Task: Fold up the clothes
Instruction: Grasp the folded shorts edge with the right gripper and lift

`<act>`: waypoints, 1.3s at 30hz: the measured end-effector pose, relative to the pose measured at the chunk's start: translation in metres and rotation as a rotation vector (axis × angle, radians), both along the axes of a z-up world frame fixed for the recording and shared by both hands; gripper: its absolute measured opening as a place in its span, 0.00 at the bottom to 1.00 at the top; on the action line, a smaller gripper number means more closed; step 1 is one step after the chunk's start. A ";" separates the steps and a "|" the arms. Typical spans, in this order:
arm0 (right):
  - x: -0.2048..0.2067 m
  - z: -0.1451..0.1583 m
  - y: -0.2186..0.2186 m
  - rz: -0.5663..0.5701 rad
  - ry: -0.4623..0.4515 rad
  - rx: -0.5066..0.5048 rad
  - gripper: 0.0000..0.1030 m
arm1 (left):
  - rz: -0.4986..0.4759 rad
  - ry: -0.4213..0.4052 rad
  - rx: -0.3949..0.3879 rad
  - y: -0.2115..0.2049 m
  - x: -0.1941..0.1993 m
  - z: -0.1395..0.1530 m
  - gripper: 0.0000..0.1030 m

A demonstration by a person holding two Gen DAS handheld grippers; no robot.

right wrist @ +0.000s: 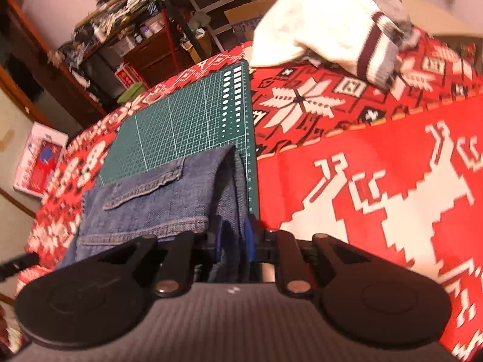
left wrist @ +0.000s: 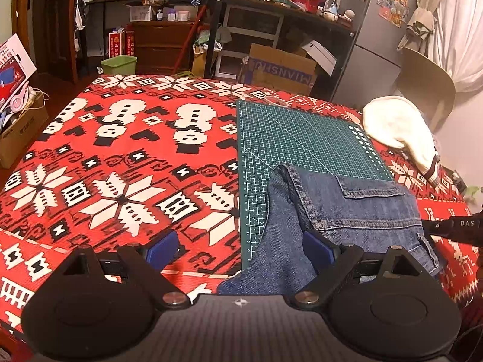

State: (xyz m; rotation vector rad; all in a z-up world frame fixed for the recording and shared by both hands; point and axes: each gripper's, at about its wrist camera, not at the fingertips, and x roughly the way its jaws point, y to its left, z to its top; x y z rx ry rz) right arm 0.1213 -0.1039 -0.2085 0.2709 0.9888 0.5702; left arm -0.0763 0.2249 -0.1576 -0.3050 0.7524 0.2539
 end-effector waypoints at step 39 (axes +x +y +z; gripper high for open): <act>0.014 -0.018 0.003 0.040 0.082 0.130 0.11 | -0.133 0.056 -0.199 0.014 0.019 -0.012 0.73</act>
